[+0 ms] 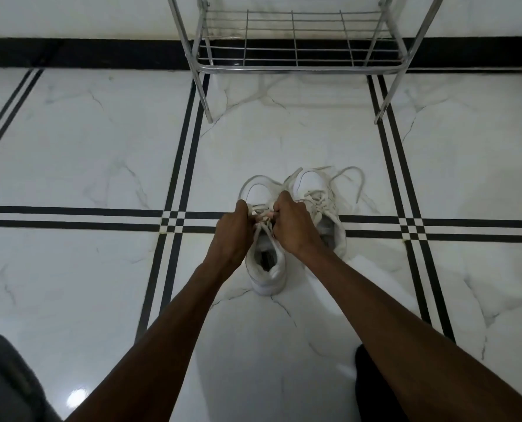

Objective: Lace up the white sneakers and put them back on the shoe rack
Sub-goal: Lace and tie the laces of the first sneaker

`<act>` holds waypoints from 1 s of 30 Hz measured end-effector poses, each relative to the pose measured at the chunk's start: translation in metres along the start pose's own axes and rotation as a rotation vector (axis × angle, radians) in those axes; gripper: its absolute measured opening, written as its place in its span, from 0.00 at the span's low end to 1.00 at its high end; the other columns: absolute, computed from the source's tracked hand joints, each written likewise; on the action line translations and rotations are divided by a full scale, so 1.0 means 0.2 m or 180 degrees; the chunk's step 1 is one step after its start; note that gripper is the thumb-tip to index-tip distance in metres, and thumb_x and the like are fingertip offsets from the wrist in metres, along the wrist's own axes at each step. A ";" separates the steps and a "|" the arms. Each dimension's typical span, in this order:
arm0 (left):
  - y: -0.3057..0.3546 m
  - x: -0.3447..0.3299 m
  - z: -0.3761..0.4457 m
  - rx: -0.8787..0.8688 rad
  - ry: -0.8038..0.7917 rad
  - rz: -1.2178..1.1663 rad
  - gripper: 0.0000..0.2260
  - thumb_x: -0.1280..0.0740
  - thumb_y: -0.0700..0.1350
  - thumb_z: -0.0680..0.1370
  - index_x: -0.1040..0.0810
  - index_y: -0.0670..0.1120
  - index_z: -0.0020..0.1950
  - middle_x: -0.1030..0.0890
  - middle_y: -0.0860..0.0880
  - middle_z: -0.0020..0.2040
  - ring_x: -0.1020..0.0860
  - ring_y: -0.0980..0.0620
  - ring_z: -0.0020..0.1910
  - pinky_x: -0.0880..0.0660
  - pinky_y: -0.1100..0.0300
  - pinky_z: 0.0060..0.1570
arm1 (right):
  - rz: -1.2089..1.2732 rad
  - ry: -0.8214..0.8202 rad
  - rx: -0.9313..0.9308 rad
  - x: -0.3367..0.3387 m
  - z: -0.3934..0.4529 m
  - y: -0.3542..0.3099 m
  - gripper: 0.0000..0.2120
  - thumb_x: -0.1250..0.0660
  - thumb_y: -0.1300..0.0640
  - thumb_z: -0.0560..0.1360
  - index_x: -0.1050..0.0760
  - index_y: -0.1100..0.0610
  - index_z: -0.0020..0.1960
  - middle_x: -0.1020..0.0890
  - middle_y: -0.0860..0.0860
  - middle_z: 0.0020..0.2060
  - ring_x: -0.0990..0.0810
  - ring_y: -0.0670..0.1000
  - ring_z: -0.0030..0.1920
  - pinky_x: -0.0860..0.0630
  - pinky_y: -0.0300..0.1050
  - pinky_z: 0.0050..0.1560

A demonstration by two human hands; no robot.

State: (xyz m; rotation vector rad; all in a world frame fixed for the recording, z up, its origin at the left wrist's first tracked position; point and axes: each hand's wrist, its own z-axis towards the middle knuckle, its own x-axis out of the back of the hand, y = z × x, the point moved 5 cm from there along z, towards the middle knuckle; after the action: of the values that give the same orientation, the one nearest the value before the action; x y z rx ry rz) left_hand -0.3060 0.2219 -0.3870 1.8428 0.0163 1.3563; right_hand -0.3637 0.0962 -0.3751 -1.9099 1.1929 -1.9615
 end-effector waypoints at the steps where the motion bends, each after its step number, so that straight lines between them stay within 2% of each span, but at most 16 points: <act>1: -0.01 0.00 0.00 0.0062 0.0024 -0.0095 0.08 0.36 0.40 0.82 0.34 0.45 0.46 0.21 0.45 0.39 0.26 0.51 0.31 0.34 0.58 0.29 | 0.0051 -0.0021 -0.0048 0.00 0.01 0.01 0.06 0.35 0.65 0.77 0.31 0.60 0.52 0.19 0.58 0.43 0.18 0.58 0.43 0.19 0.57 0.42; 4: -0.09 0.01 0.02 0.0412 -0.0060 -0.0624 0.12 0.33 0.46 0.82 0.32 0.48 0.40 0.18 0.43 0.38 0.18 0.41 0.39 0.20 0.41 0.39 | 0.0351 -0.0107 -0.0266 0.00 0.06 0.04 0.05 0.31 0.59 0.78 0.27 0.59 0.48 0.16 0.57 0.45 0.17 0.56 0.45 0.20 0.51 0.44; 6: -0.11 0.03 0.01 0.0492 -0.0152 -0.1123 0.13 0.31 0.49 0.81 0.29 0.49 0.38 0.17 0.42 0.40 0.16 0.39 0.43 0.18 0.39 0.45 | 0.0721 -0.0207 -0.0431 0.01 0.09 0.05 0.06 0.29 0.56 0.76 0.23 0.58 0.47 0.15 0.53 0.45 0.17 0.53 0.45 0.21 0.44 0.44; 8: -0.09 0.07 0.00 0.0621 -0.0228 -0.1722 0.14 0.32 0.52 0.82 0.22 0.43 0.42 0.15 0.42 0.44 0.15 0.42 0.48 0.16 0.42 0.51 | 0.1227 -0.0205 -0.0571 0.04 0.11 0.04 0.05 0.28 0.54 0.75 0.22 0.54 0.44 0.13 0.52 0.46 0.14 0.52 0.47 0.17 0.49 0.48; 10: -0.07 0.12 0.01 0.0646 -0.0224 -0.2019 0.18 0.33 0.54 0.82 0.18 0.39 0.49 0.13 0.46 0.46 0.14 0.50 0.48 0.16 0.48 0.52 | 0.1751 -0.0222 -0.0694 0.06 0.11 0.01 0.04 0.29 0.55 0.77 0.19 0.55 0.46 0.12 0.54 0.45 0.12 0.54 0.44 0.15 0.52 0.44; 12: -0.04 0.18 0.02 0.0505 -0.0079 -0.2118 0.18 0.34 0.55 0.82 0.16 0.41 0.49 0.12 0.48 0.46 0.15 0.54 0.49 0.18 0.52 0.52 | 0.1848 -0.0242 -0.0630 0.08 0.11 -0.02 0.06 0.30 0.56 0.78 0.17 0.59 0.49 0.11 0.55 0.42 0.12 0.52 0.41 0.19 0.43 0.35; 14: 0.00 0.25 0.04 0.0292 0.0087 -0.2139 0.16 0.33 0.55 0.82 0.15 0.45 0.49 0.13 0.48 0.47 0.15 0.52 0.51 0.19 0.55 0.54 | 0.1635 -0.0356 -0.0506 0.10 0.10 -0.05 0.07 0.29 0.56 0.77 0.15 0.58 0.51 0.11 0.54 0.39 0.12 0.50 0.39 0.25 0.36 0.34; 16: 0.05 0.29 0.06 0.0053 0.0157 -0.2028 0.14 0.33 0.54 0.82 0.13 0.46 0.49 0.12 0.51 0.47 0.16 0.55 0.53 0.22 0.62 0.56 | 0.1572 -0.0783 -0.0399 0.09 0.08 -0.08 0.07 0.30 0.58 0.78 0.14 0.58 0.52 0.12 0.54 0.41 0.14 0.48 0.38 0.25 0.34 0.35; 18: 0.09 0.31 0.07 -0.0069 0.0168 -0.1910 0.12 0.32 0.52 0.82 0.12 0.46 0.50 0.12 0.52 0.49 0.16 0.60 0.54 0.25 0.72 0.53 | 0.1535 -0.1393 -0.0241 0.08 0.05 -0.12 0.08 0.32 0.59 0.79 0.16 0.59 0.53 0.13 0.53 0.42 0.18 0.45 0.38 0.25 0.33 0.36; 20: 0.10 0.31 0.09 -0.0041 0.0045 -0.1975 0.13 0.33 0.51 0.82 0.13 0.45 0.52 0.12 0.51 0.50 0.16 0.58 0.54 0.25 0.73 0.49 | 0.1377 -0.1695 -0.0049 0.09 0.02 -0.15 0.07 0.33 0.56 0.80 0.17 0.57 0.53 0.15 0.51 0.42 0.20 0.43 0.39 0.25 0.33 0.38; 22: 0.08 0.27 0.08 0.0058 -0.0232 -0.2165 0.16 0.37 0.53 0.84 0.14 0.43 0.53 0.12 0.47 0.50 0.15 0.55 0.52 0.22 0.68 0.48 | 0.1194 -0.1610 0.0092 0.11 0.02 -0.17 0.12 0.33 0.50 0.80 0.17 0.57 0.47 0.15 0.52 0.42 0.20 0.45 0.40 0.25 0.36 0.42; 25: 0.05 0.18 0.04 0.0226 -0.0576 -0.2247 0.23 0.45 0.56 0.86 0.16 0.43 0.57 0.13 0.46 0.52 0.16 0.56 0.54 0.23 0.66 0.52 | 0.0858 -0.1032 0.0191 0.17 0.06 -0.14 0.17 0.31 0.46 0.78 0.22 0.56 0.35 0.15 0.54 0.37 0.19 0.48 0.38 0.26 0.42 0.43; 27: 0.04 0.14 0.03 0.0373 -0.0637 -0.2224 0.26 0.48 0.59 0.86 0.17 0.44 0.58 0.13 0.46 0.52 0.16 0.52 0.55 0.24 0.60 0.54 | 0.0617 -0.0857 0.0293 0.21 0.07 -0.13 0.13 0.27 0.50 0.76 0.21 0.54 0.35 0.16 0.50 0.34 0.15 0.50 0.39 0.25 0.38 0.40; 29: 0.03 0.12 0.04 0.0480 -0.0631 -0.2253 0.27 0.49 0.60 0.86 0.17 0.44 0.58 0.13 0.47 0.51 0.16 0.52 0.53 0.25 0.59 0.53 | 0.0479 -0.0741 0.0422 0.23 0.08 -0.12 0.03 0.24 0.56 0.73 0.15 0.55 0.41 0.15 0.48 0.34 0.13 0.51 0.40 0.24 0.31 0.37; 30: 0.03 0.12 0.05 0.0516 -0.0600 -0.2285 0.27 0.49 0.61 0.86 0.18 0.44 0.57 0.13 0.47 0.51 0.16 0.52 0.52 0.25 0.58 0.54 | 0.0427 -0.0582 0.0518 0.24 0.08 -0.12 0.01 0.23 0.58 0.71 0.14 0.55 0.43 0.14 0.48 0.34 0.13 0.51 0.39 0.21 0.32 0.39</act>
State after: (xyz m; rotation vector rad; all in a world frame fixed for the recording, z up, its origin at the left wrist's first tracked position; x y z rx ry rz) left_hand -0.2917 0.2228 -0.3657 1.8278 0.6426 0.6920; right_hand -0.3474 0.0763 -0.3250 -1.8314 1.0485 -1.7182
